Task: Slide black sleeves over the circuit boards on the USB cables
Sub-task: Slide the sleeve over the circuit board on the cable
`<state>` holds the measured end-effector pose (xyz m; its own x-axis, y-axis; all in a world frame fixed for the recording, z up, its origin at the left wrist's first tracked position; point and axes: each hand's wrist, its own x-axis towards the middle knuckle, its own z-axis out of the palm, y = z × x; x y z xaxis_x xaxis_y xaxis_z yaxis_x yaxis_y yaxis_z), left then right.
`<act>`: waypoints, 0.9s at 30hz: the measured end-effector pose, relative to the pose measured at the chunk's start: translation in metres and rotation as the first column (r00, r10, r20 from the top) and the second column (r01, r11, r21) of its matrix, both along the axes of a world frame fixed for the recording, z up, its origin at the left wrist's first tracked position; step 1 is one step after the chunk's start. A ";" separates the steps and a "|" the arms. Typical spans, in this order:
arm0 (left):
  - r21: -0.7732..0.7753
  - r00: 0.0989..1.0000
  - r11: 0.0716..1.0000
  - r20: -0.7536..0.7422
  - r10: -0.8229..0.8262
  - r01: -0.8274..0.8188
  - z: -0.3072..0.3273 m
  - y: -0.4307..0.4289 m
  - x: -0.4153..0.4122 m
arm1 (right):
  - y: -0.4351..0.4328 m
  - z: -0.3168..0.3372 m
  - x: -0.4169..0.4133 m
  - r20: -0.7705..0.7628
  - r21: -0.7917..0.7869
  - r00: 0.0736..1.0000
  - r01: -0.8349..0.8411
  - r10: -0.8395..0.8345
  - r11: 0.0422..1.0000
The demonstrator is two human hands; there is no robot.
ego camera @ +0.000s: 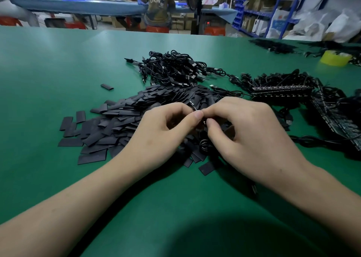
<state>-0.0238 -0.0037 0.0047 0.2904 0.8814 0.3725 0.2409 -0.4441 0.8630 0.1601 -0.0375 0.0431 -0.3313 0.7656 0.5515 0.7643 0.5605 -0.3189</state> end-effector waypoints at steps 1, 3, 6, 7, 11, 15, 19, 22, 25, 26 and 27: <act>0.017 1.000 1.000 -0.017 0.007 -0.006 0.000 -0.001 0.000 | 0.000 -0.001 0.000 0.000 -0.007 1.000 -0.010 0.010 1.000; 0.052 0.999 0.998 -0.036 0.019 -0.017 0.000 -0.002 -0.001 | 0.001 -0.003 0.000 -0.022 -0.013 0.999 -0.036 0.036 0.999; 0.066 0.999 0.997 -0.038 0.032 -0.029 0.004 -0.002 -0.001 | 0.004 0.000 0.005 -0.220 -0.024 0.974 -0.050 0.043 0.998; 0.065 0.999 0.998 -0.033 0.019 -0.017 0.005 -0.002 -0.001 | 0.007 0.002 0.007 -0.286 -0.020 0.958 -0.036 0.029 0.999; 0.023 0.995 0.995 -0.026 -0.099 0.100 0.009 -0.005 -0.001 | 0.017 0.005 0.018 -0.376 -0.233 0.927 -0.072 -0.022 0.970; -0.001 0.993 0.993 0.024 -0.120 0.120 0.008 -0.007 0.003 | 0.017 0.001 0.017 -0.415 -0.421 0.910 -0.213 0.021 0.882; -0.063 0.980 0.990 0.166 -0.113 0.125 0.008 -0.006 0.005 | 0.017 -0.002 0.013 -0.473 -0.416 0.881 -0.240 0.016 0.877; -0.134 0.961 0.978 0.247 -0.121 0.158 0.008 -0.004 0.004 | 0.017 -0.004 0.011 -0.545 -0.466 0.838 -0.310 0.008 0.829; -0.183 0.949 0.967 0.292 -0.120 0.179 0.007 -0.003 0.003 | 0.018 -0.006 0.011 -0.628 -0.505 0.778 -0.392 -0.015 0.769; -0.195 0.947 0.963 0.299 -0.120 0.184 0.007 -0.003 0.003 | 0.018 -0.007 0.011 -0.658 -0.516 0.752 -0.418 -0.034 0.747; -0.206 0.945 0.960 0.302 -0.122 0.190 0.007 -0.003 0.003 | 0.018 -0.008 0.011 -0.685 -0.527 0.726 -0.443 -0.055 0.726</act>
<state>-0.0208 -0.0063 0.0113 0.3428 0.9048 0.2528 -0.0852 -0.2380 0.9675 0.1707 -0.0200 0.0354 -0.2895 0.9519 0.1009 0.1395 0.1462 -0.9794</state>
